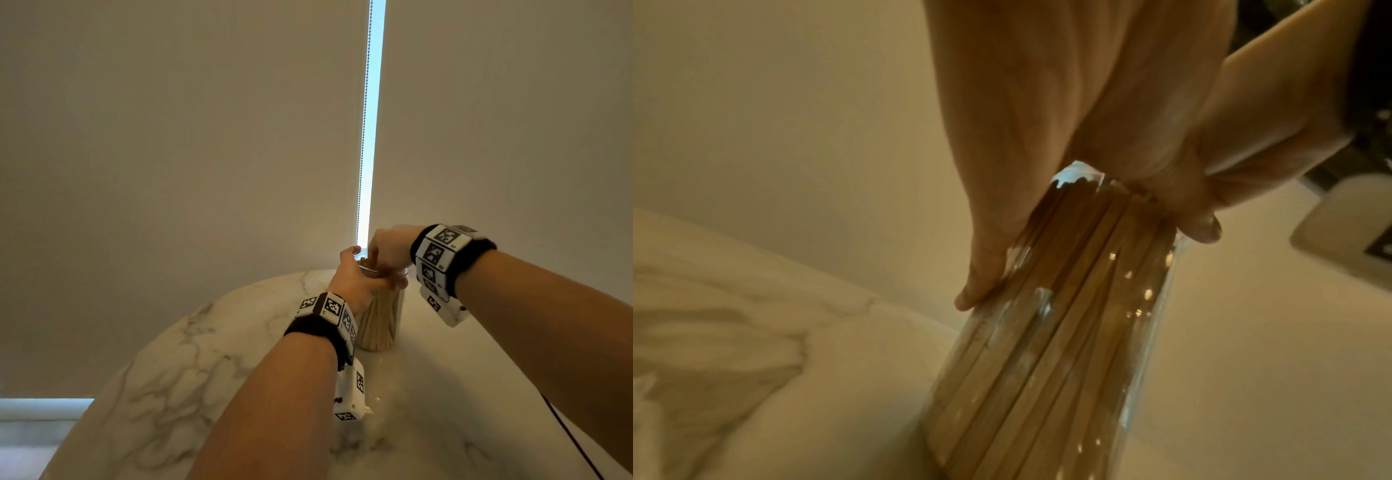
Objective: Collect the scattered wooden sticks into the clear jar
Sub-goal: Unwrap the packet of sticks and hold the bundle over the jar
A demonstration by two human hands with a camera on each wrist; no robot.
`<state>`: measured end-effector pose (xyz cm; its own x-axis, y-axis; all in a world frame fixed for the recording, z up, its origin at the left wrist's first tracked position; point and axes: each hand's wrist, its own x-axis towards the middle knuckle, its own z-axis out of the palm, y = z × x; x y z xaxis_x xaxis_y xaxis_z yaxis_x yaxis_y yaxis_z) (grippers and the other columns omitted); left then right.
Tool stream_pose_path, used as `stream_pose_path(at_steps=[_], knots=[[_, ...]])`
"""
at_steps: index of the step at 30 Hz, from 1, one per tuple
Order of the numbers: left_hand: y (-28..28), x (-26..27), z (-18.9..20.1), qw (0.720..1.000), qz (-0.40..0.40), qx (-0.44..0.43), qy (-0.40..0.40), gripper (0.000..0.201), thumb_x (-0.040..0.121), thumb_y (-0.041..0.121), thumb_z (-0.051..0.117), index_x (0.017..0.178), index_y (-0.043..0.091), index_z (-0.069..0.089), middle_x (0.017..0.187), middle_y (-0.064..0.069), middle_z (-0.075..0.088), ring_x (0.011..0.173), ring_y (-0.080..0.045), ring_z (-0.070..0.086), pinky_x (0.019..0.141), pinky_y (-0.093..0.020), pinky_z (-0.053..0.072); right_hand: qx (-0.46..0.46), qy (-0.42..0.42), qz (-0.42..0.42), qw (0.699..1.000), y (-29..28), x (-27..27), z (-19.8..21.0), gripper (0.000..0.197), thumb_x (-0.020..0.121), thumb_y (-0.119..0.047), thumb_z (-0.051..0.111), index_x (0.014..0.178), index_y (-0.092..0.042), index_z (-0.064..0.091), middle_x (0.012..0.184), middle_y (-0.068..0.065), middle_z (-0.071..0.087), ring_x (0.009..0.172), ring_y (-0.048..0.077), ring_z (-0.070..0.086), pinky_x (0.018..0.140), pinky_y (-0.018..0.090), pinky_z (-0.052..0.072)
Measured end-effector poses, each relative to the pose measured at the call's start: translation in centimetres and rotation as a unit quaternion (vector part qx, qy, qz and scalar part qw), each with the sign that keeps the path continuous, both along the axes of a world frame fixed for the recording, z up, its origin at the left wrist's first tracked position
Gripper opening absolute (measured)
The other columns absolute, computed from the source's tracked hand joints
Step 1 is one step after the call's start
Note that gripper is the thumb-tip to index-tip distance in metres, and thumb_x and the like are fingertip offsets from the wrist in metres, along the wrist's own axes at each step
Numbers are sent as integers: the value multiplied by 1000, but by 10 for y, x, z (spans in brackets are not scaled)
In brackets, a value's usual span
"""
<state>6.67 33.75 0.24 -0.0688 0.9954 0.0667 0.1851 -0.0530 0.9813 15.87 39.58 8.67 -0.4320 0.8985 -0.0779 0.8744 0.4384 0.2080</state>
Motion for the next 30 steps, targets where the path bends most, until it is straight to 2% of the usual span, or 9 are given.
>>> stream_pose_path(at_steps=[3, 8, 11, 15, 18, 21, 26, 28, 30], knots=[[0, 1, -1, 1000, -5, 6, 2, 115, 72, 25, 90, 156, 20, 11, 141, -9, 55, 114, -18, 51, 98, -33, 38, -18, -29, 13, 999, -4, 1, 0, 29, 97, -26, 59, 123, -19, 70, 118, 1, 69, 107, 18, 65, 92, 28, 51], [0, 0, -2, 1000, -1, 11, -5, 112, 72, 24, 90, 155, 21, 14, 142, -7, 54, 114, -17, 49, 96, -33, 38, -62, 170, 7, 984, 2, 16, 17, 11, 86, -18, 75, 96, -22, 78, 94, -5, 73, 82, 7, 65, 68, 19, 49], [2, 0, -2, 1000, -2, 12, -14, 113, 72, 24, 90, 155, 22, 14, 143, -7, 53, 115, -17, 48, 96, -33, 37, -17, 159, 1, 987, 7, 14, 5, 6, 87, -26, 76, 89, -21, 79, 92, -3, 74, 86, 13, 68, 70, 23, 51], [4, 0, -7, 1000, 4, 15, -8, 114, 69, 27, 91, 154, 22, 16, 136, -5, 59, 121, -22, 55, 99, -36, 42, -48, 178, -10, 983, 3, 18, 14, 38, 91, -54, 63, 95, -18, 73, 89, -3, 74, 82, 13, 71, 74, 25, 54], [5, 0, -7, 1000, 5, 19, -18, 113, 70, 23, 91, 154, 20, 16, 139, -7, 57, 124, -22, 53, 100, -33, 40, -20, 167, -14, 986, 0, 20, 15, 31, 85, -41, 77, 103, -19, 65, 96, -2, 71, 84, 14, 68, 66, 24, 50], [4, 1, -7, 999, 3, 24, -21, 113, 70, 23, 91, 154, 21, 16, 139, -6, 56, 120, -20, 53, 99, -31, 39, 29, 133, -5, 991, 2, 15, 3, 15, 89, -25, 74, 102, -17, 73, 102, 2, 73, 93, 18, 67, 80, 29, 56], [4, 0, -7, 1000, 2, 23, -13, 111, 72, 24, 90, 154, 22, 16, 139, -5, 57, 116, -18, 53, 96, -32, 39, -39, 118, 8, 992, -1, 17, 15, 28, 98, -41, 58, 108, -20, 74, 96, -6, 74, 89, 12, 69, 75, 24, 51], [4, 0, -7, 1000, 0, 26, -5, 109, 72, 25, 90, 153, 21, 16, 138, -5, 58, 115, -18, 53, 95, -32, 39, -78, 147, 5, 986, -5, 21, 22, 24, 92, -46, 67, 108, -28, 69, 92, -12, 68, 84, 6, 65, 64, 21, 44], [3, 0, -7, 1000, 3, 25, -4, 108, 72, 26, 90, 152, 22, 17, 133, -2, 59, 115, -18, 54, 95, -32, 39, -77, 127, 18, 989, -5, 20, 20, 23, 88, -36, 73, 110, -35, 67, 96, -13, 61, 86, 7, 61, 66, 20, 42]])
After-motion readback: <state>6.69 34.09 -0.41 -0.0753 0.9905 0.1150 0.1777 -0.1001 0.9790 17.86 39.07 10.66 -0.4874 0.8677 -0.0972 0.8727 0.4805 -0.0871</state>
